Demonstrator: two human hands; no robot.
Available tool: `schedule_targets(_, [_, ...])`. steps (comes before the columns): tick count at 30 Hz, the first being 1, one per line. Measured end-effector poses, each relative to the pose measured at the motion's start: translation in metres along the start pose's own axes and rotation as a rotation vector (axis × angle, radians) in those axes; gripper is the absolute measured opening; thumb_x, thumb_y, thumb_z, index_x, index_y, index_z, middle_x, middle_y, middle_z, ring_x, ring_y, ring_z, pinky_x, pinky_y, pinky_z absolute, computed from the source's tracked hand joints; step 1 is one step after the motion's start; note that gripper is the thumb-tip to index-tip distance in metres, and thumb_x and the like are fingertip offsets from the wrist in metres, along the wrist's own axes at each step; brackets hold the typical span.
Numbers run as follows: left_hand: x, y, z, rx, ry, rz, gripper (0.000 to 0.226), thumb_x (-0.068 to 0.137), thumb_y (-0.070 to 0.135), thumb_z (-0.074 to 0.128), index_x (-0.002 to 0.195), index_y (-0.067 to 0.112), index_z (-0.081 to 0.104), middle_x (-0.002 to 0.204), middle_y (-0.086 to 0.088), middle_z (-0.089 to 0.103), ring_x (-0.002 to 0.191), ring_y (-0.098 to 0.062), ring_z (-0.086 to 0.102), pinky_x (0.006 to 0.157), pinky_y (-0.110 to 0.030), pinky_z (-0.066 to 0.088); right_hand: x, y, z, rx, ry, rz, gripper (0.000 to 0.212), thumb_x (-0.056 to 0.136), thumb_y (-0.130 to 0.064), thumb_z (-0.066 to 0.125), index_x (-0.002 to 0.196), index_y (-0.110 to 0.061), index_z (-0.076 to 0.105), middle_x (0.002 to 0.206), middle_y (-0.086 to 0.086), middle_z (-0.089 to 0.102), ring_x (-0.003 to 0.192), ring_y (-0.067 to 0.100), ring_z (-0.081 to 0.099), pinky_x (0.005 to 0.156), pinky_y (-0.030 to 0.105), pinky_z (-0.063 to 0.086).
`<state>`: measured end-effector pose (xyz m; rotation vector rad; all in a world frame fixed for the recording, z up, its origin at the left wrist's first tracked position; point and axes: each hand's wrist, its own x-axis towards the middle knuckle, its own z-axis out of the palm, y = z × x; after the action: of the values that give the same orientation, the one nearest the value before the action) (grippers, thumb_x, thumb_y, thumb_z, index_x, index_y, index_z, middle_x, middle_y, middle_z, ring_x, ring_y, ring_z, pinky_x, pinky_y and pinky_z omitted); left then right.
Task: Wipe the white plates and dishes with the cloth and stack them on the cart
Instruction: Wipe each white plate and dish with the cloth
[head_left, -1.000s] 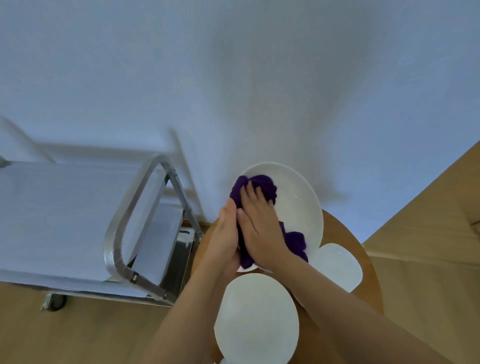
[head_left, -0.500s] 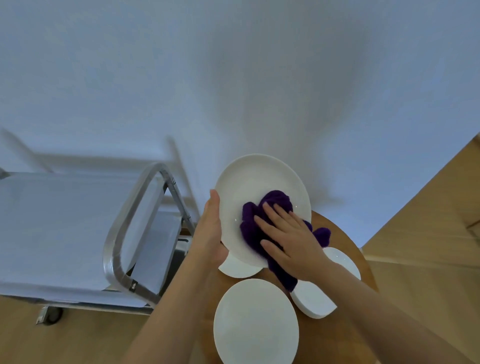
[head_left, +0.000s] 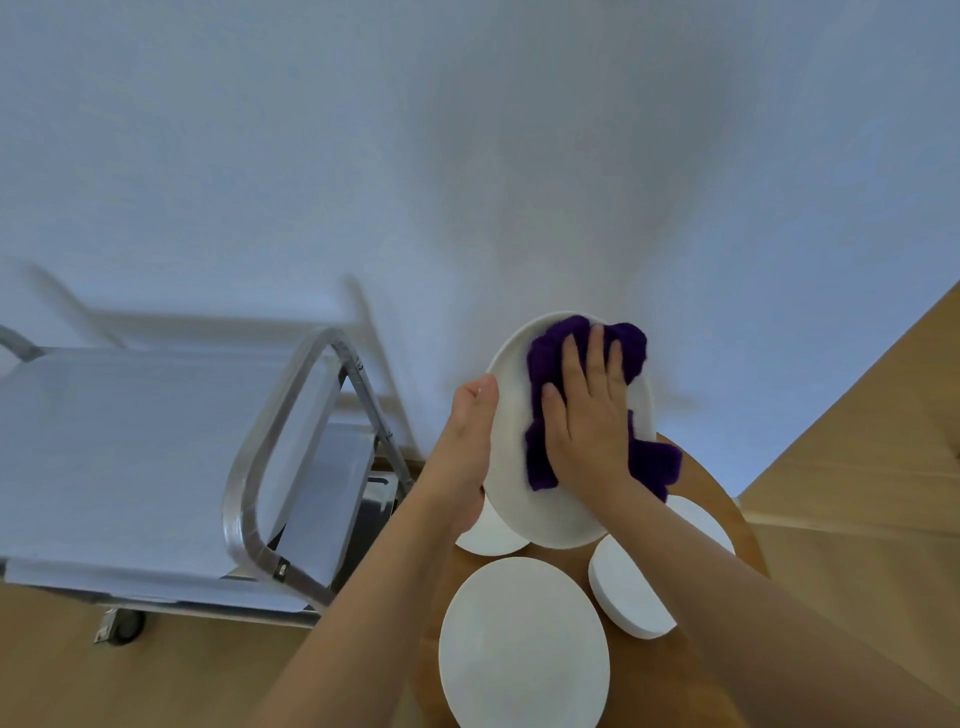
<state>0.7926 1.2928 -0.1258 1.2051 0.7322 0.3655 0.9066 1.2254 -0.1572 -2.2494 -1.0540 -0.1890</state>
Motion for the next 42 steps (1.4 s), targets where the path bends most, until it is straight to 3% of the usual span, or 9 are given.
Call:
schedule_targets(6, [0.005,0.001,-0.005,-0.097,0.087,-0.05,0.053,0.093,0.062,0.038,0.129,0.027,0.054,0.124,0.0,0.065,0.117,-0.016,0.059,0.103,-0.039,0.045,-0.016,-0.033,0.006,0.149,-0.177,-0.23,0.061,0.093,-0.039,0.012,0.148,-0.014,0.015,0.157,0.003,0.012,0.141,0.008,-0.009,0.116,0.031,-0.005])
schedule_targets(11, [0.006,0.017,-0.017,-0.283,0.195,-0.162,0.068,0.088,0.064,0.047,0.13,0.011,0.052,0.109,-0.013,0.071,0.093,-0.025,0.072,0.074,-0.035,0.058,-0.047,-0.026,0.007,0.326,-0.43,-0.437,0.073,0.089,-0.053,0.044,0.149,-0.028,0.011,0.154,-0.017,0.004,0.143,0.002,-0.007,0.115,0.023,-0.004])
schedule_targets(18, [0.014,0.033,-0.024,-0.383,0.104,-0.29,0.065,0.092,0.065,0.037,0.125,0.012,0.058,0.107,-0.016,0.071,0.093,-0.032,0.068,0.069,-0.042,0.056,-0.056,0.009,-0.006,0.067,-0.206,-0.606,0.057,0.059,-0.006,0.086,0.113,-0.008,0.067,0.115,0.007,0.068,0.101,0.025,0.066,0.076,0.031,0.056])
schedule_targets(21, [0.018,0.034,-0.031,-0.375,0.148,-0.293,0.069,0.09,0.069,0.036,0.129,0.015,0.055,0.117,-0.017,0.065,0.102,-0.03,0.062,0.087,-0.05,0.052,-0.047,-0.001,-0.019,0.3,-0.259,-0.325,0.019,0.078,-0.01,0.073,0.089,-0.023,0.065,0.084,-0.014,0.069,0.079,0.002,0.064,0.067,0.023,0.054])
schedule_targets(25, [0.023,0.033,-0.042,-0.174,0.147,-0.246,0.066,0.081,0.076,0.042,0.131,0.032,0.045,0.112,-0.005,0.062,0.105,-0.021,0.057,0.089,-0.057,0.043,-0.023,0.004,-0.041,0.924,-0.485,0.316,0.025,0.075,-0.018,0.076,0.088,-0.031,0.06,0.076,-0.018,0.068,0.072,-0.001,0.065,0.055,0.012,0.05])
schedule_targets(29, [0.024,0.011,-0.051,0.047,0.46,-0.21,0.067,0.09,0.067,0.042,0.143,0.027,0.037,0.129,-0.001,0.055,0.113,-0.019,0.05,0.086,-0.039,0.034,-0.013,0.009,-0.06,1.315,-0.561,0.419,0.043,0.065,-0.013,0.077,0.106,-0.018,0.066,0.101,0.006,0.071,0.089,0.026,0.069,0.066,0.033,0.056])
schedule_targets(33, [0.017,-0.014,-0.057,-0.23,0.395,-0.283,0.066,0.091,0.066,0.038,0.131,0.016,0.054,0.124,-0.011,0.064,0.113,-0.028,0.06,0.081,-0.039,0.052,-0.018,0.017,-0.06,1.545,-0.592,0.484,0.039,0.058,-0.015,0.077,0.096,-0.022,0.074,0.101,0.01,0.071,0.089,0.027,0.069,0.065,0.034,0.056])
schedule_targets(39, [0.011,-0.01,-0.05,-0.401,0.459,-0.258,0.044,0.088,0.06,0.054,0.1,0.02,0.068,0.073,-0.001,0.075,0.056,-0.019,0.071,0.04,-0.032,0.052,-0.026,0.025,-0.057,1.477,-0.601,0.647,0.058,0.067,-0.017,0.079,0.12,-0.012,0.058,0.098,0.01,0.072,0.084,0.025,0.071,0.061,0.032,0.056])
schedule_targets(42, [0.013,-0.007,-0.053,-0.254,0.578,-0.204,0.05,0.085,0.067,0.051,0.098,0.022,0.067,0.073,0.002,0.075,0.061,-0.017,0.072,0.052,-0.029,0.055,-0.026,0.031,-0.048,1.367,-0.472,0.924,0.05,0.074,-0.045,0.072,0.113,-0.015,0.065,0.098,0.01,0.073,0.084,0.027,0.071,0.064,0.036,0.058])
